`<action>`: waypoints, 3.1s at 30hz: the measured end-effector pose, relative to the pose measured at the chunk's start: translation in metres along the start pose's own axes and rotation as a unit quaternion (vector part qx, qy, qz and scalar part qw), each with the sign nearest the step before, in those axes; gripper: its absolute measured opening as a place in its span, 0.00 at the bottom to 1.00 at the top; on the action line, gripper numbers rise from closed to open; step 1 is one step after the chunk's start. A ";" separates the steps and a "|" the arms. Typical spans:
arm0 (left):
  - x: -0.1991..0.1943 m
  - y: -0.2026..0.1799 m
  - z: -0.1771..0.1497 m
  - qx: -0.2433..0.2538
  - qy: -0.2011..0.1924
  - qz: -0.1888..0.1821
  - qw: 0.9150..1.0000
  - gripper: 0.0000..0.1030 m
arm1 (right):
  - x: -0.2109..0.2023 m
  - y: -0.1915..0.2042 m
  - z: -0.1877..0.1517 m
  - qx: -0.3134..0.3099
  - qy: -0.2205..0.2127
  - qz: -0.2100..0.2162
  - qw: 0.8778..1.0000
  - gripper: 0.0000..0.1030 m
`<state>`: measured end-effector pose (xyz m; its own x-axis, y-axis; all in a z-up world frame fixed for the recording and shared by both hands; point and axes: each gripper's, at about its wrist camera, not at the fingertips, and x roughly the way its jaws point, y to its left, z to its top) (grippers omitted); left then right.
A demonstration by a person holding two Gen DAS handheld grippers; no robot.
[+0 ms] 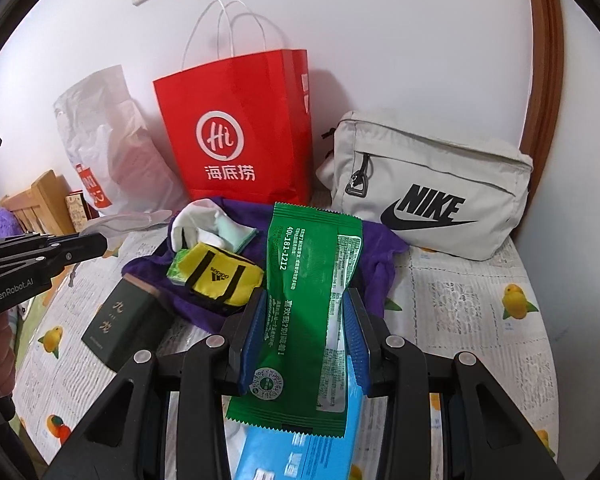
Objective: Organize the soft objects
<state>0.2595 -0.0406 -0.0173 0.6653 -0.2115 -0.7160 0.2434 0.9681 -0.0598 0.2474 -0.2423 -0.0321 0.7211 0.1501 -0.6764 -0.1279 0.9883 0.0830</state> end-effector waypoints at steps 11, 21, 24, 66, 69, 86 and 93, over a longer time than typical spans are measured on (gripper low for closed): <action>0.053 0.003 0.018 0.003 0.034 0.006 0.999 0.07 | 0.053 -0.022 0.022 0.009 0.017 -0.001 1.000 0.37; 0.103 0.008 0.031 -0.005 0.065 0.006 0.998 0.07 | 0.105 -0.040 0.033 0.022 0.055 0.008 0.998 0.38; 0.115 0.006 0.034 -0.006 0.068 0.004 0.998 0.07 | 0.119 -0.041 0.039 0.029 0.064 0.016 0.997 0.38; 0.120 0.003 0.041 -0.022 0.075 -0.007 0.997 0.52 | 0.126 -0.038 0.037 0.021 0.105 0.028 0.994 0.54; 0.107 0.003 0.038 -0.020 0.071 -0.001 0.997 0.52 | 0.111 -0.031 0.032 0.019 0.100 0.031 0.994 0.54; 0.035 -0.013 -0.019 -0.008 0.077 0.004 0.997 0.52 | 0.029 0.001 -0.025 0.014 0.090 0.045 0.995 0.54; 0.014 -0.026 -0.050 -0.001 0.080 -0.005 0.997 0.52 | 0.005 0.009 -0.053 0.011 0.097 0.039 0.994 0.54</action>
<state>0.2270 -0.0622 -0.0610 0.5414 -0.1973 -0.8173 0.2480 0.9663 -0.0690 0.2143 -0.2339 -0.0735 0.5648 0.2212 -0.7950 -0.1627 0.9743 0.1556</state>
